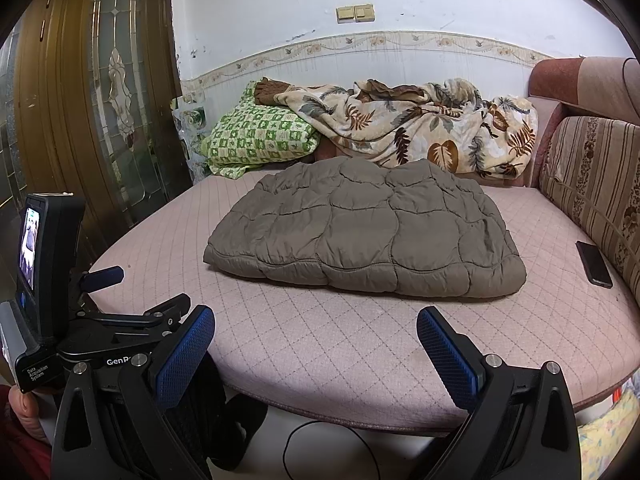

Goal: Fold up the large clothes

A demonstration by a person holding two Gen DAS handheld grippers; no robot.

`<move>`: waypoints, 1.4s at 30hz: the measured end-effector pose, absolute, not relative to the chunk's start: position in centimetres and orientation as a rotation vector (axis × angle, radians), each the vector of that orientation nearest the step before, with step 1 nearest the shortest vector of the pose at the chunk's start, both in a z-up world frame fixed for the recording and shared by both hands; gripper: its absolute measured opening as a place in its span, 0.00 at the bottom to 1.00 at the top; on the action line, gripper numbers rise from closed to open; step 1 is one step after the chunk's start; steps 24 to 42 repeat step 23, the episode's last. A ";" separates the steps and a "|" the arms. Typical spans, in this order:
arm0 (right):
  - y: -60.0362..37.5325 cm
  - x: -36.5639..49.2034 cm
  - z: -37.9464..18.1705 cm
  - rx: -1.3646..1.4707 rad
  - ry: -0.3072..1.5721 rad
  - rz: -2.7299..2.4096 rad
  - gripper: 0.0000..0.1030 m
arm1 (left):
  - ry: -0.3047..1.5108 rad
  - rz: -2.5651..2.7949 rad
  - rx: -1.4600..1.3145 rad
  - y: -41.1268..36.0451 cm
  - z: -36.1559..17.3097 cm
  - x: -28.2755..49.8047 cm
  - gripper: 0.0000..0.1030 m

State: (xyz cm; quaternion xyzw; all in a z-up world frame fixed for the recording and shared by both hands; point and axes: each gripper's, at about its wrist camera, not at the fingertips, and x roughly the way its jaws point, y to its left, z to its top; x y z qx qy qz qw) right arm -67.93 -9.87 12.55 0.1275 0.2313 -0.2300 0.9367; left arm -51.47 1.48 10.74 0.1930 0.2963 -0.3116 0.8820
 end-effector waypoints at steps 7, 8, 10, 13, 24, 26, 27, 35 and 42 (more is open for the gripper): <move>-9.8 -68.1 12.6 0.260 0.470 -0.472 0.99 | 0.611 -0.650 0.403 1.6 10.8 -51.5 0.97; -9.7 -68.1 12.7 0.260 0.468 -0.472 0.99 | 0.610 -0.650 0.404 1.6 11.0 -51.6 0.97; -9.6 -68.2 12.8 0.260 0.464 -0.473 0.99 | 0.607 -0.649 0.405 1.6 11.0 -51.5 0.97; -9.3 -68.5 13.0 0.261 0.460 -0.474 0.99 | 0.605 -0.649 0.406 1.7 11.2 -51.6 0.97; -9.0 -69.1 13.5 0.266 0.438 -0.478 0.99 | 0.609 -0.692 0.368 3.1 12.6 -51.3 0.97; -9.0 -69.1 13.5 0.266 0.438 -0.478 0.99 | 0.609 -0.692 0.368 3.1 12.6 -51.3 0.97; -9.0 -69.1 13.5 0.266 0.438 -0.478 0.99 | 0.609 -0.692 0.368 3.1 12.6 -51.3 0.97; -9.0 -69.1 13.5 0.266 0.438 -0.478 0.99 | 0.609 -0.692 0.368 3.1 12.6 -51.3 0.97; -9.0 -69.1 13.5 0.266 0.438 -0.478 0.99 | 0.609 -0.692 0.368 3.1 12.6 -51.3 0.97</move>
